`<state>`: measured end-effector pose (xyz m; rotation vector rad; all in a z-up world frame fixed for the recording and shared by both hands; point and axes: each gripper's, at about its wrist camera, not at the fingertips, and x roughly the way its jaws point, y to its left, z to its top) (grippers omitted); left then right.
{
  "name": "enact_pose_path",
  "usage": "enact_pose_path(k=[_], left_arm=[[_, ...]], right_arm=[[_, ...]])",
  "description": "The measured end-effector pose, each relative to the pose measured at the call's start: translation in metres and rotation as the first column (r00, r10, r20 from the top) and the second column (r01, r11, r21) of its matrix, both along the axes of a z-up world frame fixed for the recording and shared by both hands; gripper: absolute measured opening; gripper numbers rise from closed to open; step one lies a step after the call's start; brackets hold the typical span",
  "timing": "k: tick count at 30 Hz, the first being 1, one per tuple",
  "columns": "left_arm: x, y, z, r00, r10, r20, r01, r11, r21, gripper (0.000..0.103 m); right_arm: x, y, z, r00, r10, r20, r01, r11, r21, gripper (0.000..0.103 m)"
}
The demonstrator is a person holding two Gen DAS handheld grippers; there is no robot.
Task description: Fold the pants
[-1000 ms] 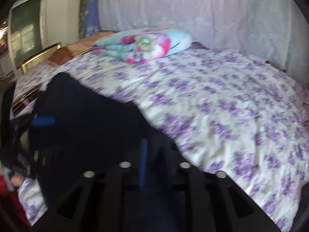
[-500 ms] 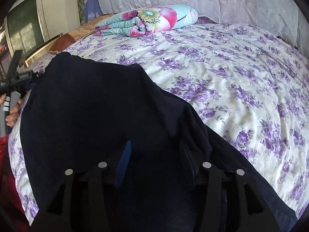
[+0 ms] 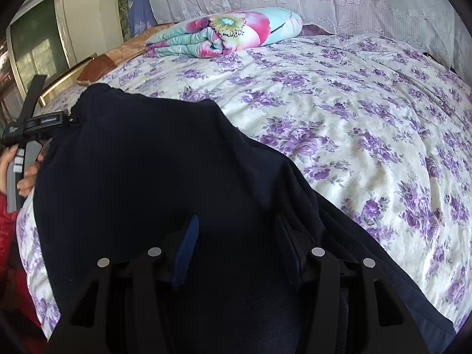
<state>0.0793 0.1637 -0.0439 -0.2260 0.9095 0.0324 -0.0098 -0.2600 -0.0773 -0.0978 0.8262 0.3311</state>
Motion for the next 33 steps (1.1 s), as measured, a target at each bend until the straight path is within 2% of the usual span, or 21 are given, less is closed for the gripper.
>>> enact_pose_path(k=[1,2,3,4,6,8,10,12,13,15,17,18,20,21,23,24,26,30,32,33], left_arm=[[-0.010,-0.001,0.006,1.000,0.001,0.023,0.000,1.000,-0.028,0.098],[-0.021,-0.005,0.013,0.999,-0.013,0.051,0.016,0.998,-0.055,0.098],[-0.033,-0.013,0.021,0.995,-0.042,0.090,0.050,0.995,-0.084,0.098],[-0.042,-0.021,0.027,0.991,-0.069,0.113,0.080,0.992,-0.095,0.098],[-0.057,-0.048,0.034,0.977,-0.164,0.137,0.177,0.981,-0.085,0.098],[-0.068,-0.089,0.033,0.948,-0.289,0.134,0.296,0.955,-0.030,0.098],[-0.076,-0.122,0.028,0.914,-0.386,0.125,0.387,0.922,0.020,0.098],[-0.088,-0.160,0.017,0.869,-0.482,0.107,0.476,0.876,0.082,0.098],[-0.092,-0.174,0.011,0.855,-0.509,0.100,0.499,0.859,0.112,0.098],[-0.103,-0.203,-0.006,0.832,-0.549,0.081,0.529,0.829,0.184,0.098],[-0.109,-0.225,-0.025,0.827,-0.562,0.039,0.526,0.795,0.304,0.099],[-0.108,-0.228,-0.024,0.825,-0.564,0.031,0.526,0.787,0.322,0.099],[-0.104,-0.220,-0.022,0.826,-0.563,0.041,0.535,0.804,0.258,0.099],[-0.103,-0.212,-0.023,0.823,-0.567,0.041,0.546,0.808,0.222,0.099],[-0.104,-0.209,-0.021,0.818,-0.573,0.051,0.551,0.805,0.218,0.099],[-0.107,-0.211,-0.022,0.816,-0.576,0.052,0.550,0.801,0.234,0.099],[-0.110,-0.213,-0.022,0.816,-0.575,0.055,0.546,0.799,0.252,0.099],[-0.114,-0.215,-0.022,0.815,-0.577,0.056,0.549,0.799,0.245,0.099],[-0.115,-0.214,-0.021,0.815,-0.577,0.056,0.549,0.799,0.244,0.099],[-0.115,-0.214,-0.021,0.815,-0.577,0.057,0.549,0.799,0.244,0.099]], right_arm=[[-0.005,-0.005,0.006,0.999,-0.025,0.028,0.024,1.000,0.018,0.054],[-0.016,-0.015,0.018,0.994,-0.074,0.076,0.070,0.996,0.058,0.059],[-0.027,-0.024,0.027,0.987,-0.122,0.109,0.111,0.988,0.104,0.071],[-0.043,-0.037,0.037,0.975,-0.174,0.142,0.148,0.974,0.174,0.075],[-0.087,-0.072,0.052,0.949,-0.261,0.178,0.186,0.917,0.354,0.079],[-0.130,-0.102,0.053,0.924,-0.344,0.166,0.236,0.856,0.461,0.080],[-0.183,-0.137,0.043,0.892,-0.440,0.104,0.320,0.777,0.542,0.081],[-0.225,-0.162,0.031,0.860,-0.508,0.039,0.399,0.718,0.570,0.081],[-0.247,-0.173,0.027,0.832,-0.555,0.009,0.456,0.692,0.560,0.081],[-0.277,-0.188,0.021,0.789,-0.614,-0.025,0.526,0.654,0.544,0.081],[-0.296,-0.199,0.017,0.768,-0.639,-0.046,0.549,0.620,0.561,0.084],[-0.301,-0.204,0.012,0.759,-0.648,-0.064,0.558,0.597,0.576,0.085],[-0.297,-0.212,0.000,0.748,-0.652,-0.125,0.585,0.558,0.588,0.085],[-0.289,-0.216,-0.013,0.742,-0.642,-0.191,0.606,0.520,0.602,0.085],[-0.280,-0.220,-0.028,0.725,-0.641,-0.253,0.630,0.467,0.621,0.085],[-0.280,-0.219,-0.028,0.716,-0.656,-0.238,0.627,0.454,0.633,0.087],[-0.283,-0.219,-0.027,0.719,-0.654,-0.235,0.614,0.439,0.656,0.090],[-0.275,-0.232,-0.033,0.711,-0.658,-0.246,0.596,0.380,0.707,0.090],[-0.267,-0.236,-0.030,0.702,-0.679,-0.216,0.593,0.390,0.704,0.090],[-0.260,-0.234,-0.028,0.702,-0.687,-0.186,0.595,0.423,0.684,0.089]])
